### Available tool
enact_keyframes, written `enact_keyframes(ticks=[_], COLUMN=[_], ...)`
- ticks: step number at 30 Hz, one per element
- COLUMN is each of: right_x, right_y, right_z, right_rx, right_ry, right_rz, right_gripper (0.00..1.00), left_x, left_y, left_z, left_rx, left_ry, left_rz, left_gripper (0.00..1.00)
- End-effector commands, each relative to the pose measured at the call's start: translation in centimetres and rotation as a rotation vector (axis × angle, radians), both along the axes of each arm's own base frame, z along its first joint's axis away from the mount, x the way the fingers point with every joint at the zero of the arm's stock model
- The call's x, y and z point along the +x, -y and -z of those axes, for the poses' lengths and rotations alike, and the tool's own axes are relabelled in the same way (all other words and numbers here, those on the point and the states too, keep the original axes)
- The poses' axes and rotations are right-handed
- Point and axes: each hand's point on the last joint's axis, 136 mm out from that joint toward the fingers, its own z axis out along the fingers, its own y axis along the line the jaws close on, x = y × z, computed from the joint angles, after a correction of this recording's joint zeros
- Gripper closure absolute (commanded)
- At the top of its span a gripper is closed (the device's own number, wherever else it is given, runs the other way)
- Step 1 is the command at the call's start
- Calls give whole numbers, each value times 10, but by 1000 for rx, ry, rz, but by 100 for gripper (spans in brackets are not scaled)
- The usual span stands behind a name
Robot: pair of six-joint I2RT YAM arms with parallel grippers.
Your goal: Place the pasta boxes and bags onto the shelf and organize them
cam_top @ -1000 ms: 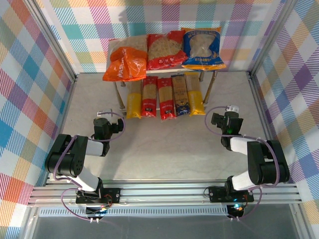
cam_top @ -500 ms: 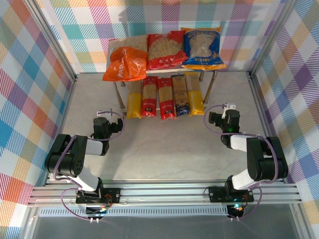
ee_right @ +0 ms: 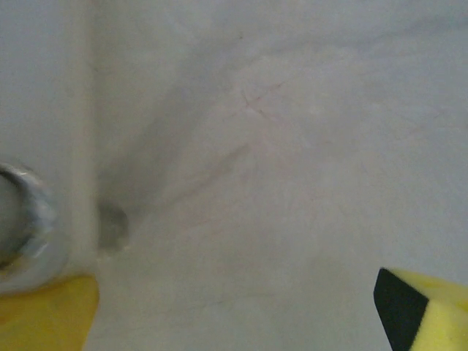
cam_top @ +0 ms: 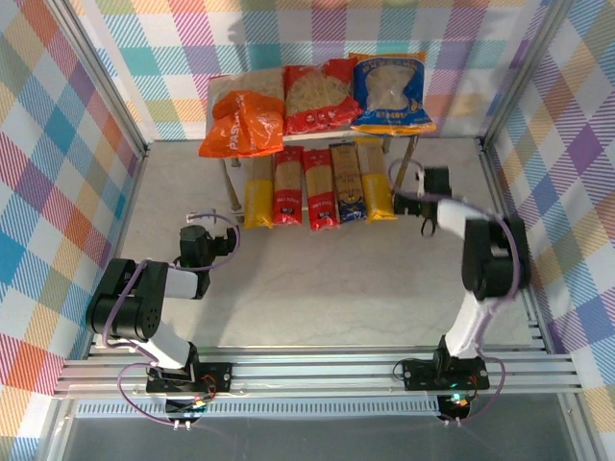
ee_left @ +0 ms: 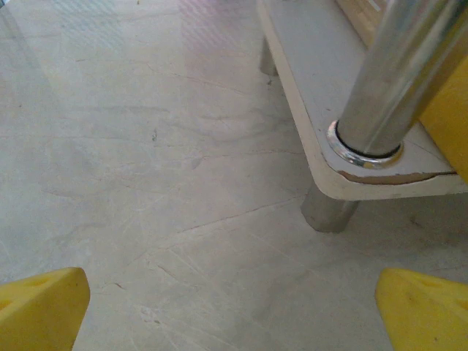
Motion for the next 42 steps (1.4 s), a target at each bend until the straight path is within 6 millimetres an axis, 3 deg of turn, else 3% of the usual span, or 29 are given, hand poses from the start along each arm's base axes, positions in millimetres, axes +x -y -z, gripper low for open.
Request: enact_keyframes(ticks=[1, 2, 3, 4, 6, 9, 11, 14, 17, 21, 26, 31, 33, 36, 39, 42], right_x=[-61, -53, -46, -31, -26, -37, -37, -35, -32, -30, -30, -29, -25, -13, -7, -22], right_y=[-16, -18, -20, -24, -29, -11, -13, -7, -10, -8, -14, -19, -28, -31, -21, -9], right_z=[81, 90, 98, 90, 81, 76, 81, 86, 89, 89, 86, 84, 73, 30, -35, -98], right_rx=[68, 74, 67, 57, 35, -11, -8, -23, -22, 40, 96, 168, 230, 245, 188, 127], right_ry=[-903, -968, -926, -845, -613, -406, -438, -700, -867, -837, -679, -713, -631, -418, -137, 200], right_rz=[-118, -221, -269, -267, -288, -80, -103, -18, -67, -29, -111, -143, -158, -127, -104, -84], right_gripper=[1, 1, 1, 1, 1, 1, 1, 1, 1, 1, 1, 1, 1, 1, 1, 1], left_x=[6, 6, 6, 6, 7, 6, 7, 7, 7, 7, 7, 7, 7, 7, 7, 7], left_y=[0, 0, 0, 0, 0, -1, -1, -1, -1, -1, 0, -1, -1, -1, -1, -1], left_z=[-7, -7, -7, -7, -7, -7, -7, -7, -7, -7, -7, -7, -6, -7, -7, -7], left_rx=[-21, -22, -22, -24, -24, -25, -26, -25, -28, -28, -29, -29, -29, -29, -28, -30], left_ry=[17, 17, 17, 17, 17, 16, 17, 16, 14, 15, 16, 15, 13, 16, 15, 14], left_rz=[5, 4, 5, 4, 4, 3, 3, 1, 2, 4, 6, 4, 4, 4, 3, 4], left_gripper=[0, 0, 0, 0, 0, 0, 0, 0, 0, 0, 0, 0, 0, 0, 0, 0])
